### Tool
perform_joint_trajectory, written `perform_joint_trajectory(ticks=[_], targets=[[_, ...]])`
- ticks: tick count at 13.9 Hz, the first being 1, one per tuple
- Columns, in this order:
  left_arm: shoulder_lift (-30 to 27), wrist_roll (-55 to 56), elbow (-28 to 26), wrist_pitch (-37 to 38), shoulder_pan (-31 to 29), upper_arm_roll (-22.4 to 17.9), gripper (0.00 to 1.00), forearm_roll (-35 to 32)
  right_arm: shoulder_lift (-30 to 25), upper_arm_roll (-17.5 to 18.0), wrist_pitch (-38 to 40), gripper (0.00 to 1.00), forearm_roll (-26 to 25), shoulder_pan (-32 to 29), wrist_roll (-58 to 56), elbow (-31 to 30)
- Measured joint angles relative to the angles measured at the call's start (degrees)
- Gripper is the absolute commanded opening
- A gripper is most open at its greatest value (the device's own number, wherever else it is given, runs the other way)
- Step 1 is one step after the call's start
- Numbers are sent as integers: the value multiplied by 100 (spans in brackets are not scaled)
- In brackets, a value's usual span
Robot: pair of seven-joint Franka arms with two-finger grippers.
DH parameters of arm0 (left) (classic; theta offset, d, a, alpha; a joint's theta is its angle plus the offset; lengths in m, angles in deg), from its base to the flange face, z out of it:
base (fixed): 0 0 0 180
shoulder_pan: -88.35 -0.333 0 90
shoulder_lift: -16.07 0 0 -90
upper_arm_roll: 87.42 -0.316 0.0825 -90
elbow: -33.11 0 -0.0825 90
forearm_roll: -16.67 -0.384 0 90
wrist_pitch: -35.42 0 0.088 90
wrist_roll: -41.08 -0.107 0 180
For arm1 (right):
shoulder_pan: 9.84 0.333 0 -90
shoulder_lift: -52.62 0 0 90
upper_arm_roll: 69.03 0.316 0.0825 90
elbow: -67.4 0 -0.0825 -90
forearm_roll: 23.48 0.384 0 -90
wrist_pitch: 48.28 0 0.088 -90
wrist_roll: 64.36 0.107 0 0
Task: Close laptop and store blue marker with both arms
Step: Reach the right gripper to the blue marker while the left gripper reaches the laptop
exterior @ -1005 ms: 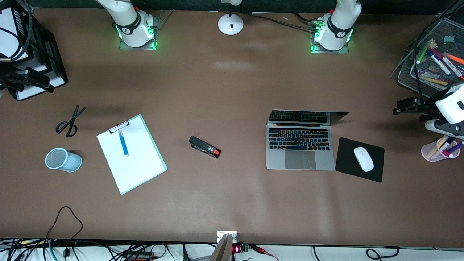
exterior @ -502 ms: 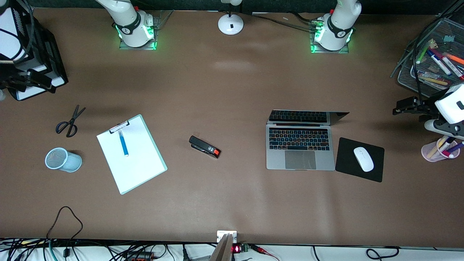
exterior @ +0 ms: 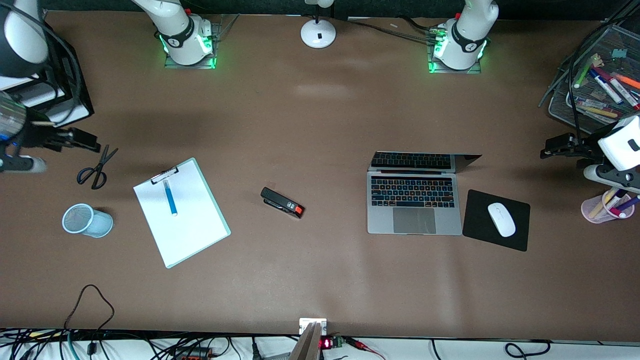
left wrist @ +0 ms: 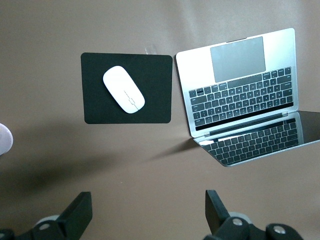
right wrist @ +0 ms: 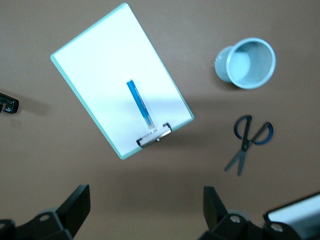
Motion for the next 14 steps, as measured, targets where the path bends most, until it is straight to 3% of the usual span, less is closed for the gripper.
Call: perform_joint_trajectory(ticks=[5,6,7,8,10,14], targets=[[0,0,23,-2,2,32,100,0,746,47,-886,100,0,321,-22,-22],[0,0,62,-3,8,57,83,0,949,47,-1069,100,-1,341,-29,-29],[-1,0,107,-3,21,77,48,0,1148,47,-1225,100,-1,349,-39,-31],[-1,0,146,10,40,98,27,0,1328,47,-1370,100,-2,355,-67,-30],[0,0,205,150,115,130,0,0,1559,49,-1622,100,-9,412,-169,-25],[-1,6,302,305,239,145,0,-3,1910,49,-2143,100,-71,509,-432,-30]])
